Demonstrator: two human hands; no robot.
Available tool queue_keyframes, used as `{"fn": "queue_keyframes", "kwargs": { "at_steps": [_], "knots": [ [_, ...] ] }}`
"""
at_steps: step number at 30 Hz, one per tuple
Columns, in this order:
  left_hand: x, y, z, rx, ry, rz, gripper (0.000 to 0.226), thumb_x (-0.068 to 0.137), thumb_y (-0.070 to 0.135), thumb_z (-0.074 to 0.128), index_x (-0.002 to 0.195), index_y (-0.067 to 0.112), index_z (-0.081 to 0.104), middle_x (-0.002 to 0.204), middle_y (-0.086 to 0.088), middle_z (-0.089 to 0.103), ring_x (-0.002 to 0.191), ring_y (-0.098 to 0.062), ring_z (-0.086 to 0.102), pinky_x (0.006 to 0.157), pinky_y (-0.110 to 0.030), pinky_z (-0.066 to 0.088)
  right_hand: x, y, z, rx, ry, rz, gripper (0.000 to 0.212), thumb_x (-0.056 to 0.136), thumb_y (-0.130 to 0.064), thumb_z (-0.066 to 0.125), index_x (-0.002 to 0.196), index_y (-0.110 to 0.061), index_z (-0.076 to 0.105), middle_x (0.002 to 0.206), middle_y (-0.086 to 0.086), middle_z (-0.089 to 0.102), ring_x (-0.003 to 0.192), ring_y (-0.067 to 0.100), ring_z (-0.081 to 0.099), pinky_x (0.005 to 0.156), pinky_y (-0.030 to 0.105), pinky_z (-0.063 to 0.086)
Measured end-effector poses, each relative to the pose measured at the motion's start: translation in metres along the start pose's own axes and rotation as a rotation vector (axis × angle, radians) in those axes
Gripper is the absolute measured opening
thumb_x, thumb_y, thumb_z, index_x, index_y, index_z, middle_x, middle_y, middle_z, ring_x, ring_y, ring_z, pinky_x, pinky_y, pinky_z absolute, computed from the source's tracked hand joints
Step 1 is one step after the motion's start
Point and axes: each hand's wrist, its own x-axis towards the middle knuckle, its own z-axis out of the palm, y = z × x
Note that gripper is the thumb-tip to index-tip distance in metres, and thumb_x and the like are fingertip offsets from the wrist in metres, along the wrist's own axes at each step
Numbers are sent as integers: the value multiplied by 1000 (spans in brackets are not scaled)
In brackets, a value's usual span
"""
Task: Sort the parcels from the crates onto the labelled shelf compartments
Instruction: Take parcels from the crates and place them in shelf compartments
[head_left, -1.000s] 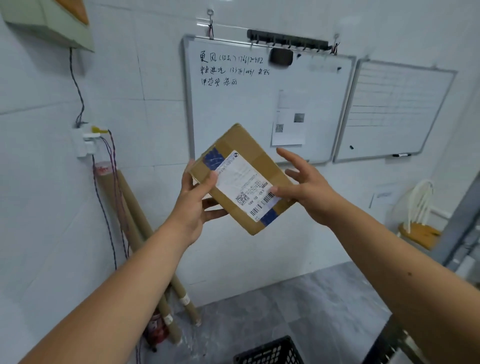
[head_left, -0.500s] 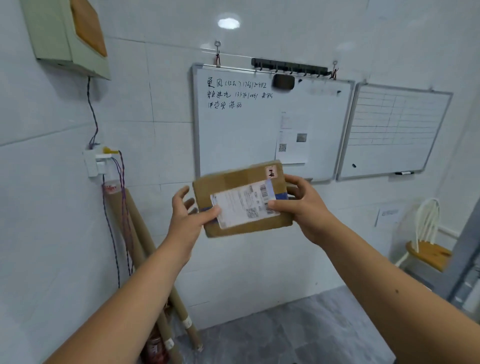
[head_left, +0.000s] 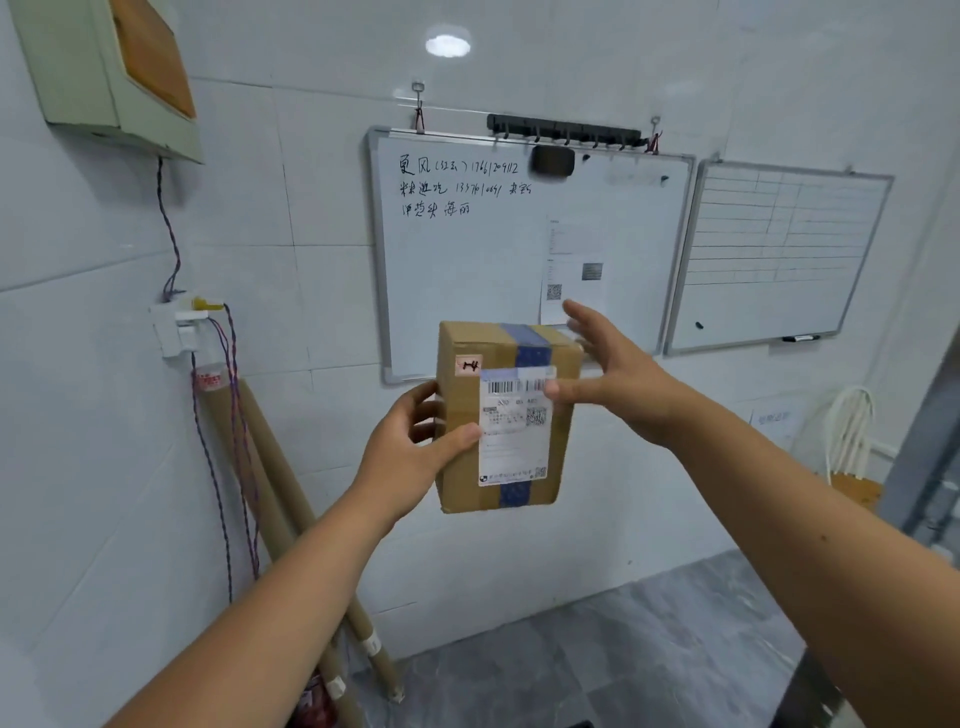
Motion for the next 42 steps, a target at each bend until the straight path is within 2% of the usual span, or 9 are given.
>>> {"fn": "queue_keyframes", "kwargs": {
  "at_steps": [2,6,14,20,23,27,31,37,42],
  "knots": [
    [2,3,11,-89,35,-31,69,82,47,84,142,37,52,128,11,70,115,-15,70,90,-40,63,-8,15,-11,-20,-119,155,124,58,-48,99,156,-55,23,160,-3,45,144,23,46,116,58,38],
    [5,15,39,-208,2,-92,51,92,38,75,134,37,46,125,2,71,110,-19,73,92,-48,62,-36,41,-22,51,-169,212,97,64,-43,97,146,-45,46,140,-3,65,125,27,66,109,61,48],
    [-4,34,117,-313,-191,-111,40,98,35,69,133,31,51,122,3,74,111,-21,72,100,-54,57,-111,37,-75,258,105,109,68,77,-16,82,139,-29,58,129,9,70,112,30,73,84,40,61],
    [-25,42,170,-379,-462,-49,61,82,28,75,138,29,53,132,4,69,118,-21,70,95,-48,60,-199,30,-98,157,396,95,72,74,-15,89,139,-21,59,135,4,67,120,25,70,95,41,60],
    [-48,46,195,-418,-592,-37,61,80,23,75,138,26,55,131,4,69,117,-22,70,93,-49,61,-254,24,-98,134,525,106,65,77,-13,83,137,-22,60,134,8,67,118,27,70,95,46,60],
    [-90,54,224,-439,-782,-38,56,85,23,73,139,24,56,128,4,71,117,-21,70,93,-46,61,-333,9,-79,146,721,150,59,83,-16,76,140,-18,60,130,10,71,116,28,72,87,41,60],
    [-145,64,250,-468,-971,-54,44,97,6,65,138,20,57,126,-1,72,119,-24,70,97,-47,58,-416,-14,-51,92,922,205,61,83,-20,74,142,-16,60,129,9,72,117,29,71,90,45,61],
    [-241,102,288,-554,-1232,-89,57,87,14,73,141,21,57,133,-4,70,124,-26,67,102,-50,56,-540,-67,-6,3,1180,260,61,86,-21,72,145,-15,58,131,9,71,118,31,71,93,50,60],
    [-333,141,313,-593,-1390,-83,49,96,6,68,141,20,56,130,-3,72,124,-24,67,105,-52,54,-640,-118,27,-74,1362,285,58,82,-23,72,139,-16,63,126,8,74,114,30,72,85,43,60]
  ]
}}
